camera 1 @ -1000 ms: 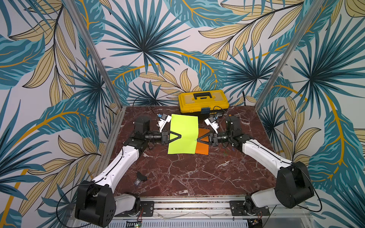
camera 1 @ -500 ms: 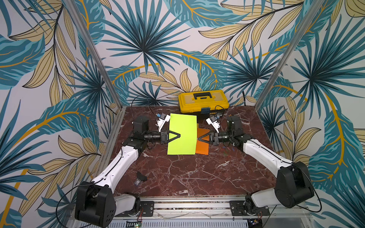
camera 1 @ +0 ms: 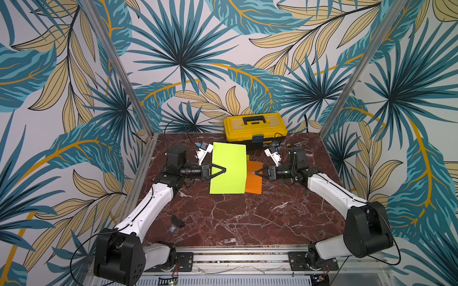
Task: Unclip the paperclips from the documents
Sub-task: Place the paper clip at the center of the board.
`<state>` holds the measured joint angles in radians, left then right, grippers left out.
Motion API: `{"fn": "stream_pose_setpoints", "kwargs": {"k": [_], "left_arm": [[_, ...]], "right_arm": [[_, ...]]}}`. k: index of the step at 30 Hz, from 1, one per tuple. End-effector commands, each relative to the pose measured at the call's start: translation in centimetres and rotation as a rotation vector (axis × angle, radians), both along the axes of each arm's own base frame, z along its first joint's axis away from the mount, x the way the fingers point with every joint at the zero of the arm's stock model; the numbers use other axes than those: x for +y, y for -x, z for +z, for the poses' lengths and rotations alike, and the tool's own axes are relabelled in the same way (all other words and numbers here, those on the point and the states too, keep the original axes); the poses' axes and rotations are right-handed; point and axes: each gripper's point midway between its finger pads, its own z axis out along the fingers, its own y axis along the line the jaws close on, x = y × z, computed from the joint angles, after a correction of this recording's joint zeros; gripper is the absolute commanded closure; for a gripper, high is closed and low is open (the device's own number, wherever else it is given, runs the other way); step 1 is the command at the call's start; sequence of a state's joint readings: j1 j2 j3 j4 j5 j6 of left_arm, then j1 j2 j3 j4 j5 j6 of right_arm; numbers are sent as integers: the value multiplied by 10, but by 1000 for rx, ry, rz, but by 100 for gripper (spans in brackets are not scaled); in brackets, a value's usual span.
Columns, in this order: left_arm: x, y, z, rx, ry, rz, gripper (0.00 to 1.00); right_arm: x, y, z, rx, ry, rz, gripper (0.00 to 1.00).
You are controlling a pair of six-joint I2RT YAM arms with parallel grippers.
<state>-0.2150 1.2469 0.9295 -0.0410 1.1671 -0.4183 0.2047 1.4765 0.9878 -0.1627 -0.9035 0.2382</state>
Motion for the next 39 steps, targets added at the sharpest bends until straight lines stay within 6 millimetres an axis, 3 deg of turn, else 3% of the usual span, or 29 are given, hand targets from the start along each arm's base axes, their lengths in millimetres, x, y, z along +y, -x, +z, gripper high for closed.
{"fn": "stream_pose_setpoints", "kwargs": {"k": [1,7,14,25,39], "left_arm": [[3,5,5,-32,6,0,100],[4,5,3,-28,5,2,100],[4,6,1,-24,3,5,100],[5,9,-2,-22,0,13,100],[6,10,-4,-20,-2,17,100]], "right_arm": [[-37,-13,-45,129,103,-177,95],[-88,-19,-90,265,234,-378,96],[-116,-20,-123,347,343,-470,96],[-132,-20,-153,439,395,-513,96],[-140,-23,-170,490,446,-525,94]]}}
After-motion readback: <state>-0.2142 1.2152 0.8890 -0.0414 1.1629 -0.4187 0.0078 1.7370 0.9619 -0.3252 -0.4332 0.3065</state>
